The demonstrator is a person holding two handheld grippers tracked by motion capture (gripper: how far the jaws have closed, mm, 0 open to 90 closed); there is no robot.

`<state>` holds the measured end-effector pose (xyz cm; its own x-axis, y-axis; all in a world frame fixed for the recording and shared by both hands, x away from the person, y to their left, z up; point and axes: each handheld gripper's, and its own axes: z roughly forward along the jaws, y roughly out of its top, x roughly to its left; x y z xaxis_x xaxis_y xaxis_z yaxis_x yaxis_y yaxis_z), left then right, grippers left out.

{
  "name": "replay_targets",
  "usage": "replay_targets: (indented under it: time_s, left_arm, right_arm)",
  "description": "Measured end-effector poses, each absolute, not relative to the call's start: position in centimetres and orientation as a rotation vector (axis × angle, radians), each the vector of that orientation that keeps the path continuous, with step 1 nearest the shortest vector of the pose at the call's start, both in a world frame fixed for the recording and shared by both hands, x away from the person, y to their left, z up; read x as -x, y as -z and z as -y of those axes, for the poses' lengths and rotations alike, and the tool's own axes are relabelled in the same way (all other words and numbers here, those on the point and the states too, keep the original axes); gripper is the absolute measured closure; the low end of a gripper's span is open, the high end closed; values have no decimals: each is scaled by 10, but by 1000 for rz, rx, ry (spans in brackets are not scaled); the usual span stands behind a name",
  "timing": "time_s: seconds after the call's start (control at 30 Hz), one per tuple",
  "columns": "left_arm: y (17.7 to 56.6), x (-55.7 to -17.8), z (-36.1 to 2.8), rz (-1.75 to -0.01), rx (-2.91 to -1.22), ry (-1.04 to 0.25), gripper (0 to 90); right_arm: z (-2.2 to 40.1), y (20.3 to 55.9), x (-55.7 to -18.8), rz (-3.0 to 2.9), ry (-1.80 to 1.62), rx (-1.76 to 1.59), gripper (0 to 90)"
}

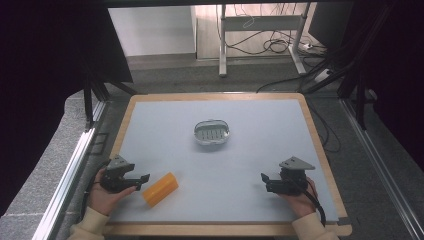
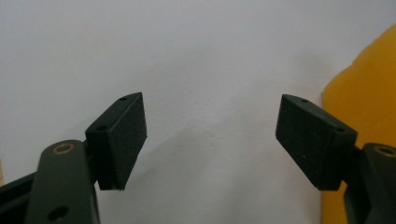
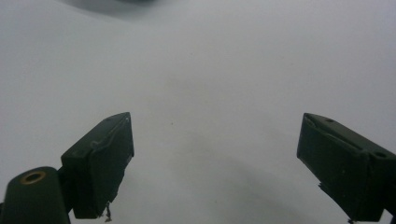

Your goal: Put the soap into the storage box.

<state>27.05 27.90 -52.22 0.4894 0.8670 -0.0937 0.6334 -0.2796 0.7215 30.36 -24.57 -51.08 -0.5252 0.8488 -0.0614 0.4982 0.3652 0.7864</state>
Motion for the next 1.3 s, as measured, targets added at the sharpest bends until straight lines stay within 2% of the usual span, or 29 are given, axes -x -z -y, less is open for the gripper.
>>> replay_targets:
  time_s: [0.4,0.83,1.3]
  left_arm:
    - [517,-268,-277,-1213,-2045,-427,256]
    - [502,-267,-280,-1194,-2052,-401,261]
    - [460,-258,-275,-1209,-2056,-380,277]
  right_arm:
    - [246,512,-307,-2165,-1005,-1183,107]
    - [246,516,-310,-2209,-1007,-1174,143]
    - [250,513,-307,-2210,-1034,-1184,147]
